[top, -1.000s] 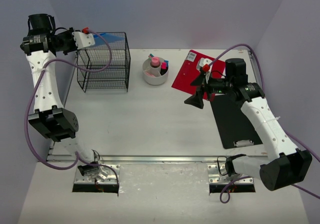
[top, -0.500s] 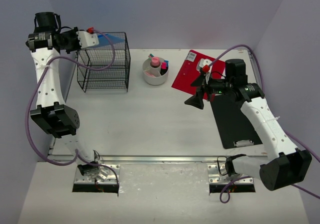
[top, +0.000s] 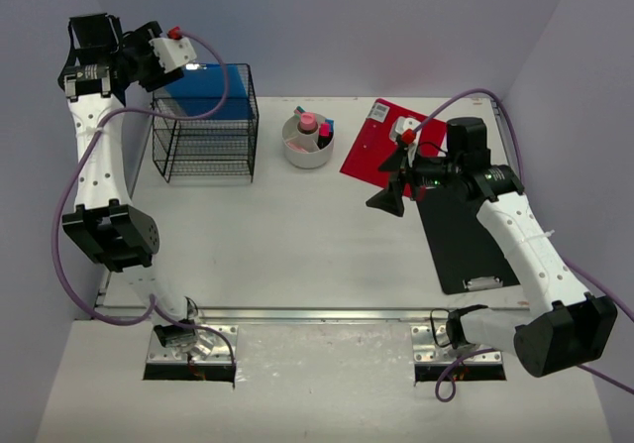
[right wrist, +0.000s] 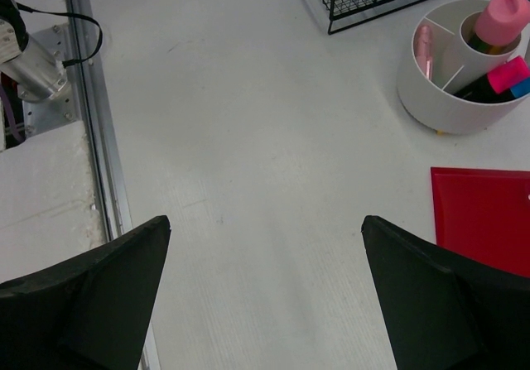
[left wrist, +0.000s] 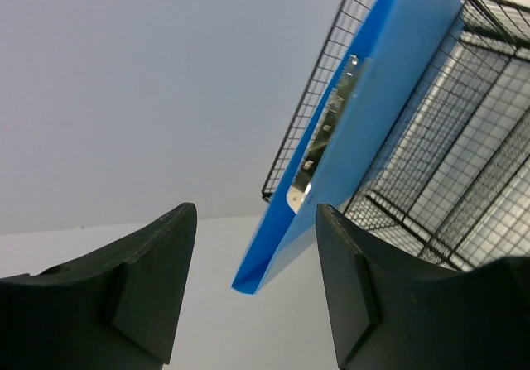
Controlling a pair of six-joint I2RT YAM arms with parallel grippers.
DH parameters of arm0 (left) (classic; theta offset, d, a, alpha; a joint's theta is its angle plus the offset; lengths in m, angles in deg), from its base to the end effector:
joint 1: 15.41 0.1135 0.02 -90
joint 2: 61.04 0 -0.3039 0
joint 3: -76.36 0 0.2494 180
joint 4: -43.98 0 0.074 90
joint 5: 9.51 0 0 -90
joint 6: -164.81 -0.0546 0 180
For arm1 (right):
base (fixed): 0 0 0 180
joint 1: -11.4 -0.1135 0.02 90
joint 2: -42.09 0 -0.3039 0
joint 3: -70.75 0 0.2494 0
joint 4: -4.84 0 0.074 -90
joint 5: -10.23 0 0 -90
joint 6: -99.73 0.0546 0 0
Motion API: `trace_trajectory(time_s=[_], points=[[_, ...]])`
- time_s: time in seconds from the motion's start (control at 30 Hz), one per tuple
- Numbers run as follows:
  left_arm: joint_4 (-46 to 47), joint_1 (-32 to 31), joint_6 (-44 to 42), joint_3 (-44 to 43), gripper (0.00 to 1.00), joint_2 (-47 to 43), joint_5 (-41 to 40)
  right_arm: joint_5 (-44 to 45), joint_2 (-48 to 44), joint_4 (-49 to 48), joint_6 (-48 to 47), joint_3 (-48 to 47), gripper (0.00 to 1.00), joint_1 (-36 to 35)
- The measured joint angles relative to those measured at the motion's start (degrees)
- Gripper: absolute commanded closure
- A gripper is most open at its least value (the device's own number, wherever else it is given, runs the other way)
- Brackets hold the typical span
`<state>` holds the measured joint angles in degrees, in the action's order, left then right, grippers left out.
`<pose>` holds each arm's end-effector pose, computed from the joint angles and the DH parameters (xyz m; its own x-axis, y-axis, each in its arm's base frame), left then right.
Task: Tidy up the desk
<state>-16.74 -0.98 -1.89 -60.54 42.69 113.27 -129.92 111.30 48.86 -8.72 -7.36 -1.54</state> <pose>0.4017 0.0728 0.4897 0.1455 0.8823 -0.4477 0.4947 0.3270 0.8052 0.2320 0.0963 0.3735 -0.2928 -0.2753 -0.9157 -0.8941 0.4182 0.1601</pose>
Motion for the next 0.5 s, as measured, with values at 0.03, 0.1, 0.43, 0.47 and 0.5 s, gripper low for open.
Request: trace_trajectory(time_s=[0.03, 0.1, 0.43, 0.47, 0.5], points=[[1.5, -0.1, 1.3, 0.4, 0.42, 0.0, 0.1, 0.0, 0.0, 0.0, 0.0, 0.0, 0.01, 0.0], [4.2, -0.5, 3.8, 1.2, 0.42, 0.0, 0.1, 0.0, 0.0, 0.0, 0.0, 0.0, 0.01, 0.1], [16.9, -2.1, 19.0, 2.5, 0.38, 3.7, -0.2, 0.0, 0.0, 0.2, -0.1, 0.2, 0.01, 0.1], [18.3, -2.0, 21.8, 3.3, 0.38, 3.9, 0.0, 0.0, 0.0, 0.3, -0.1, 0.2, 0.01, 0.1], [19.6, -1.8, 24.5, 4.2, 0.37, 3.9, 0.3, 0.0, 0.0, 0.4, -0.2, 0.2, 0.01, 0.1]])
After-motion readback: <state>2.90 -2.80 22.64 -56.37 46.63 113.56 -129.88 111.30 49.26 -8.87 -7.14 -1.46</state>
